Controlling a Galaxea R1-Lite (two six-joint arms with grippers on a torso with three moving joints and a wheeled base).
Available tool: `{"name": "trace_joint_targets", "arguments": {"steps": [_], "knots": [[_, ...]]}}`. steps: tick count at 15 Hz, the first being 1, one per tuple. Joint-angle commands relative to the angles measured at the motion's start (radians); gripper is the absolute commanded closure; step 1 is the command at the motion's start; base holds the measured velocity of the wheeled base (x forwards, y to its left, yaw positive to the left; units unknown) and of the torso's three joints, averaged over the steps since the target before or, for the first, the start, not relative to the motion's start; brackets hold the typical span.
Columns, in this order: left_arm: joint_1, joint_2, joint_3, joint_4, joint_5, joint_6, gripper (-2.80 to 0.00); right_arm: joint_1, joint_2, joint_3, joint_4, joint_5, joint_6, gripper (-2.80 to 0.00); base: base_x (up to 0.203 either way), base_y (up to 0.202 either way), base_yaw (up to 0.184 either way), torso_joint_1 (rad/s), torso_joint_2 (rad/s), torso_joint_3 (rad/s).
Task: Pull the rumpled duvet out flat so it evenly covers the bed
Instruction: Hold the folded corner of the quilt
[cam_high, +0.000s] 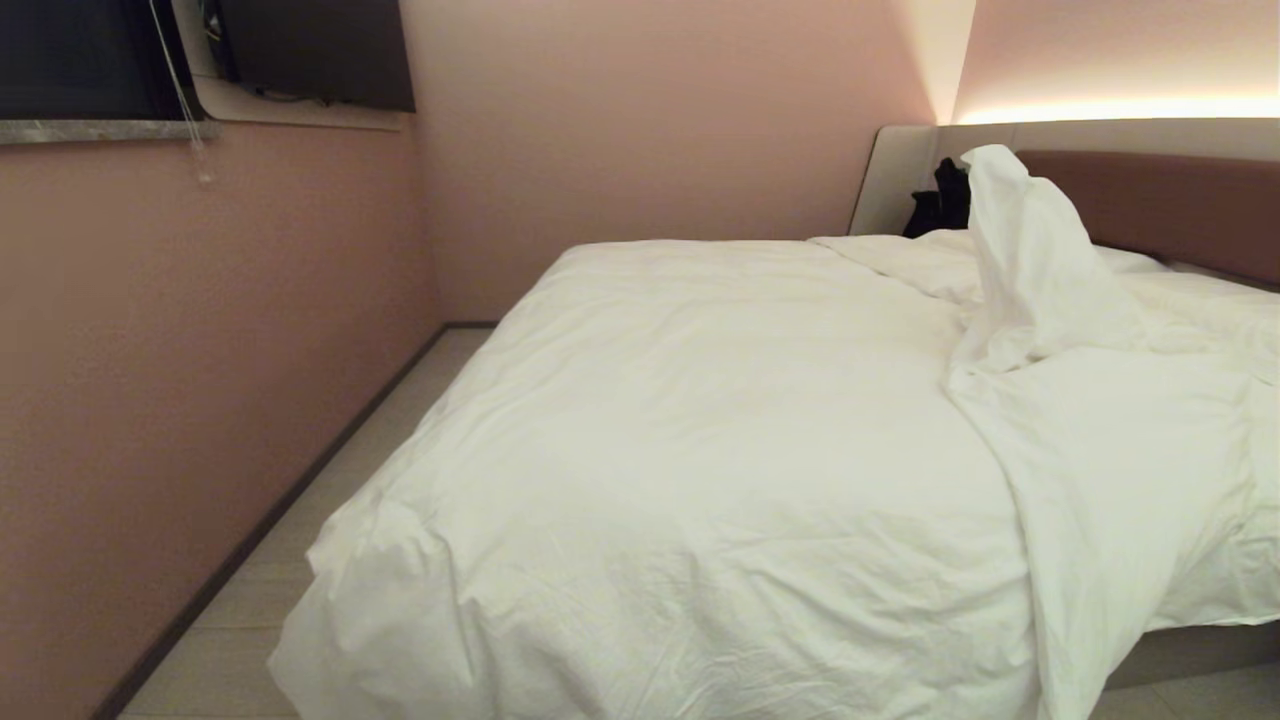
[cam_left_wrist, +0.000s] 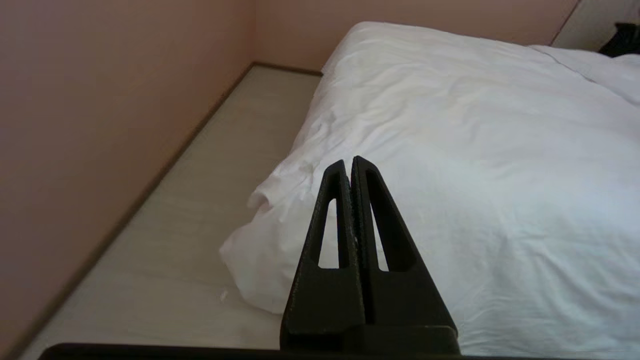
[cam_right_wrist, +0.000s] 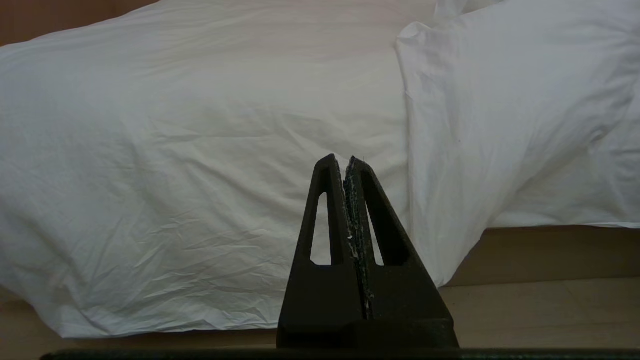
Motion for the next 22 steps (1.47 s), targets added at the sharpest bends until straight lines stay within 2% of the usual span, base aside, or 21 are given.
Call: {"name": "trace_joint_targets", "arguments": {"steps": [1,3,8,10,13,14,17,18,22], "knots": [[-0.037,-0.092,0.059,-0.003,0.033,0.054,0.00,0.000,0.000,0.000,-0.001,0.000,0.000,0.00,0.000,0.000,0.000,0.000,0.00,0.000],[-0.014,-0.112,0.115,-0.065,0.038,0.064,0.00,0.000,0.000,0.000,-0.001,0.000,0.000,0.00,0.000,0.000,0.000,0.000,0.00,0.000],[-0.015,-0.119,0.231,-0.203,0.037,0.060,0.00,0.000,0.000,0.000,-0.001,0.000,0.000,0.00,0.000,0.000,0.000,0.000,0.00,0.000],[-0.036,-0.148,0.304,-0.301,0.034,0.068,0.00,0.000,0.000,0.000,-0.001,0.000,0.000,0.00,0.000,0.000,0.000,0.000,0.00,0.000],[-0.060,-0.235,0.397,-0.332,0.025,0.100,0.00,0.000,0.000,0.000,-0.001,0.000,0.000,0.00,0.000,0.000,0.000,0.000,0.00,0.000],[-0.064,-0.271,0.424,-0.337,0.009,0.106,0.00,0.000,0.001,0.000,-0.001,0.000,0.000,0.00,0.000,0.000,0.000,0.000,0.00,0.000],[-0.069,-0.397,0.509,-0.357,-0.118,0.109,0.00,0.000,0.000,0.000,-0.001,0.000,0.000,0.00,0.000,0.000,0.000,0.000,0.00,0.000],[-0.070,-0.402,0.524,-0.378,-0.138,0.104,0.00,0.000,0.000,0.000,-0.001,0.000,0.000,0.00,0.000,0.000,0.000,0.000,0.00,0.000],[-0.071,-0.402,0.621,-0.526,-0.135,0.100,0.00,0.000,0.000,0.000,-0.001,0.000,0.000,0.00,0.000,0.000,0.000,0.000,0.00,0.000]]}}
